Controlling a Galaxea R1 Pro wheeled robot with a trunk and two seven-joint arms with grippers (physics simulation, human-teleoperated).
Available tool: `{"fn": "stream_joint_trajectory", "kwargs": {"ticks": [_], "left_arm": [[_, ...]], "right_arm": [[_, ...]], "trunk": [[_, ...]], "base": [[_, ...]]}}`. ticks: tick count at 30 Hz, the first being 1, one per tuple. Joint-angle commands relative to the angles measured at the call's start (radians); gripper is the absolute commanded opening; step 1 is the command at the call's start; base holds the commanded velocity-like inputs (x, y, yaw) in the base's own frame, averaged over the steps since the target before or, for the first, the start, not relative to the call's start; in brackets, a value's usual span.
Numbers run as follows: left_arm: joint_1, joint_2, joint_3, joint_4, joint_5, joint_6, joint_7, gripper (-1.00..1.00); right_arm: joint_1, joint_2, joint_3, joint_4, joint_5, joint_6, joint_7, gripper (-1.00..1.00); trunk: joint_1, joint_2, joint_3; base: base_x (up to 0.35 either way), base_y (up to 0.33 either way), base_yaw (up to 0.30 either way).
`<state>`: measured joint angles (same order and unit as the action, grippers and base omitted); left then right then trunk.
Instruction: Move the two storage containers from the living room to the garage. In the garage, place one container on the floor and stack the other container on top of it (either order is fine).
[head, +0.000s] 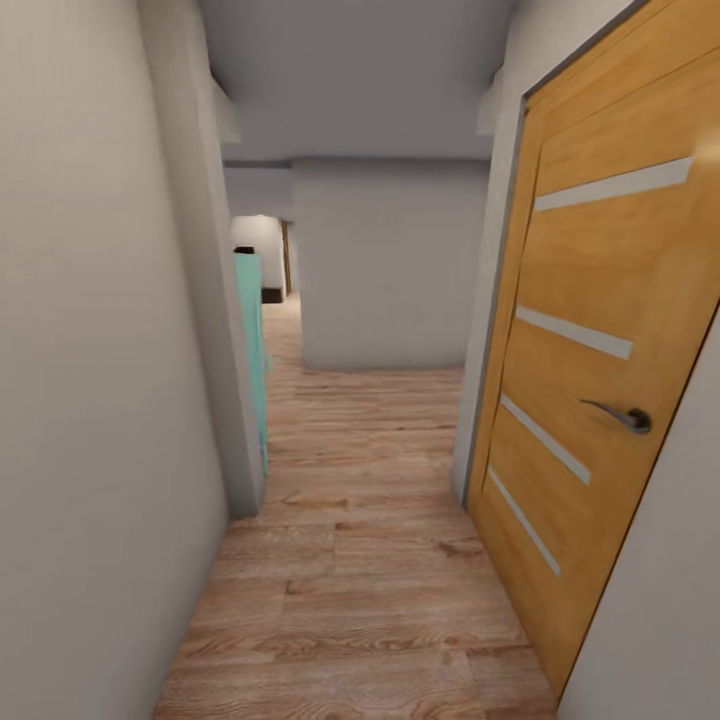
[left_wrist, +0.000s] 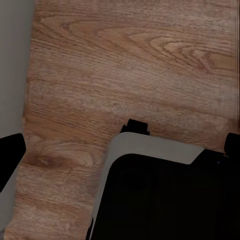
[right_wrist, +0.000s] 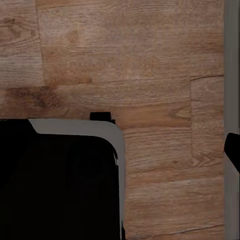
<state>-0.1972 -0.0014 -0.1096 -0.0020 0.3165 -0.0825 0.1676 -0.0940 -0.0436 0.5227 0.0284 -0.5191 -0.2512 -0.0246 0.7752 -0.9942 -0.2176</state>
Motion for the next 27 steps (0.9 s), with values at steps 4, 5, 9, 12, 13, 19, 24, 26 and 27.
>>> {"fn": "stream_joint_trajectory", "kwargs": {"ticks": [4, 5, 9, 12, 13, 19, 24, 26, 27], "left_arm": [[-0.001, 0.0, -0.009, 0.0, 0.009, -0.002, 0.002, 1.0], [-0.001, 0.0, -0.009, 0.0, 0.009, -0.001, 0.002, 1.0], [-0.001, 0.0, -0.009, 0.0, 0.009, -0.001, 0.003, 1.0], [-0.001, 0.0, -0.009, 0.0, 0.01, 0.0, 0.003, 1.0], [-0.001, 0.0, -0.009, 0.0, 0.01, 0.0, 0.003, 1.0], [-0.001, 0.0, -0.009, 0.0, 0.01, -0.002, 0.003, 1.0], [-0.001, -0.001, -0.01, 0.0, 0.009, -0.001, 0.003, 1.0], [-0.001, -0.001, -0.01, 0.0, 0.008, -0.001, 0.003, 1.0], [-0.001, -0.001, -0.01, 0.0, 0.008, -0.001, 0.003, 1.0]], "right_arm": [[-0.001, 0.001, 0.009, 0.002, 0.001, -0.005, -0.001, 1.0], [-0.001, 0.001, 0.01, 0.002, 0.003, -0.005, -0.002, 1.0], [-0.001, 0.0, 0.01, 0.002, 0.003, -0.005, -0.004, 1.0], [-0.001, -0.001, 0.009, 0.002, 0.004, -0.005, -0.005, 1.0], [-0.001, -0.001, 0.009, 0.002, 0.004, -0.005, -0.006, 1.0], [-0.001, -0.001, 0.008, 0.002, 0.004, -0.004, -0.006, 1.0], [-0.001, -0.001, 0.008, 0.002, 0.004, -0.001, -0.006, 1.0], [-0.001, -0.001, 0.008, 0.002, 0.004, -0.001, -0.006, 1.0], [-0.001, 0.0, 0.008, 0.002, 0.004, -0.001, -0.007, 1.0]], "trunk": [[0.001, -0.001, -0.001], [0.001, -0.001, -0.001], [0.001, -0.001, -0.001], [0.001, -0.001, -0.001], [0.001, -0.001, -0.001], [0.001, -0.001, -0.001], [0.001, -0.001, -0.001], [0.001, -0.001, -0.001], [0.001, -0.001, -0.001]], "base": [[0.32, -0.15, 0.0], [0.32, -0.15, 0.0], [0.32, -0.15, 0.0], [0.32, -0.15, 0.0], [0.32, -0.15, 0.0], [0.32, -0.15, 0.0], [0.32, -0.15, 0.0], [0.32, -0.15, 0.0], [0.32, -0.15, 0.0]]}}
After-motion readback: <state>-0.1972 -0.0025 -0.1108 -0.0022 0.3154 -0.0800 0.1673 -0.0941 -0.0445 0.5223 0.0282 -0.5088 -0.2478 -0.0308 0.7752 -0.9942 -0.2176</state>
